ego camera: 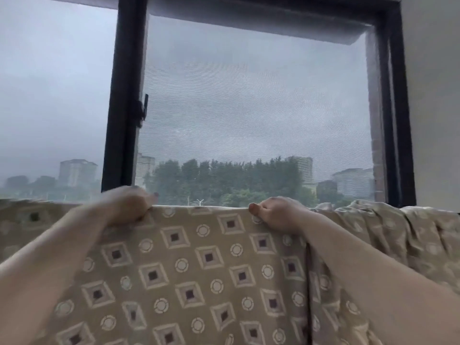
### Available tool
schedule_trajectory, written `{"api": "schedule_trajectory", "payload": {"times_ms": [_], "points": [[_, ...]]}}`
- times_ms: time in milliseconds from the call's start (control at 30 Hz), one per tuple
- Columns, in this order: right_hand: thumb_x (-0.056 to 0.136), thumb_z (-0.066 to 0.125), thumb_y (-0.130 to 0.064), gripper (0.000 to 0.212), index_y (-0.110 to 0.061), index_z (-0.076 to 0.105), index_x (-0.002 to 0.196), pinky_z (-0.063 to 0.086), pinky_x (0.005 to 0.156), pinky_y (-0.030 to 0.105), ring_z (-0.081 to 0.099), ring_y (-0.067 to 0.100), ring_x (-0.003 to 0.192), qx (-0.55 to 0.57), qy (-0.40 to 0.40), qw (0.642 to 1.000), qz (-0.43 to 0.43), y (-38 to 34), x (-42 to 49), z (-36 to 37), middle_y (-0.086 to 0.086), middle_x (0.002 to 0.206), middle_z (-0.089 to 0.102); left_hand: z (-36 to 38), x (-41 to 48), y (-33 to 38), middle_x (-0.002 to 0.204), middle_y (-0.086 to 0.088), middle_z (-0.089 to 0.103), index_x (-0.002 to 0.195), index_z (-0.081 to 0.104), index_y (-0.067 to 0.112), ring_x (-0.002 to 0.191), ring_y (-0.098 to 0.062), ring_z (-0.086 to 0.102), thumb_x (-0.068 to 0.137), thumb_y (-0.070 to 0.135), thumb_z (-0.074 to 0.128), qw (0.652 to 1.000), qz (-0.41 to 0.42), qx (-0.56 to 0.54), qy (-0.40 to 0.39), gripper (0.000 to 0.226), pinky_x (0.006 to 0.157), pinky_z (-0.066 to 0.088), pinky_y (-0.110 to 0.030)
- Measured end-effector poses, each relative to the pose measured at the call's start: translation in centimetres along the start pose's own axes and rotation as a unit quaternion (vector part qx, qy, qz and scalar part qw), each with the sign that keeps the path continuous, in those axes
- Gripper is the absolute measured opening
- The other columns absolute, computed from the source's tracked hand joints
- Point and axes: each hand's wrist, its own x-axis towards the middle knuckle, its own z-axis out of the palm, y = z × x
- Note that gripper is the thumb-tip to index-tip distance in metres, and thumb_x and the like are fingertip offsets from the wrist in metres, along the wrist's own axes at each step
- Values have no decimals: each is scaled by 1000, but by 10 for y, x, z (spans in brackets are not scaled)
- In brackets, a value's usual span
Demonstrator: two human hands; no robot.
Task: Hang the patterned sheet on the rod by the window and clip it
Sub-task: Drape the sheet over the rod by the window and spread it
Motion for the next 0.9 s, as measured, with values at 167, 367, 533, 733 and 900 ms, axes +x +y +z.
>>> {"api": "schedule_trajectory", "payload": {"times_ms": [167,367,533,733,900], "points": [[99,45,-37,24,-23,61,88,44,86,34,59,20,101,93,33,994,-50,5,6,0,1,103,66,50,-2,127,93,9,68,83,59,29,90,-16,63,95,56,37,986,166,1,4,37,74,46,-34],[94,58,-29,19,-16,67,83,47,77,35,61,19,83,101,147,984,-9,91,-31,-31,1,83,67,62,12,126,71,13,62,72,60,25,69,-8,57,89,74,25,980,176,86,40,63,65,45,-31],[98,37,-58,46,-26,70,106,44,82,31,63,15,101,34,-6,997,72,144,-49,-34,-7,107,71,63,26,149,72,10,65,69,63,24,72,-10,63,82,82,21,988,119,90,-31,73,77,53,-34],[93,25,-70,58,-33,66,112,45,97,39,60,20,112,-15,34,999,-13,171,-31,-21,-6,118,68,109,29,273,110,-2,66,91,58,22,99,-21,61,95,50,38,975,219,35,-3,35,86,49,-36],[96,29,-65,46,-31,60,94,41,78,33,58,18,97,-43,66,990,-118,227,-32,-20,-4,109,67,127,30,281,73,6,65,73,58,22,74,-14,63,65,89,16,985,143,69,63,79,73,51,-35]]}}
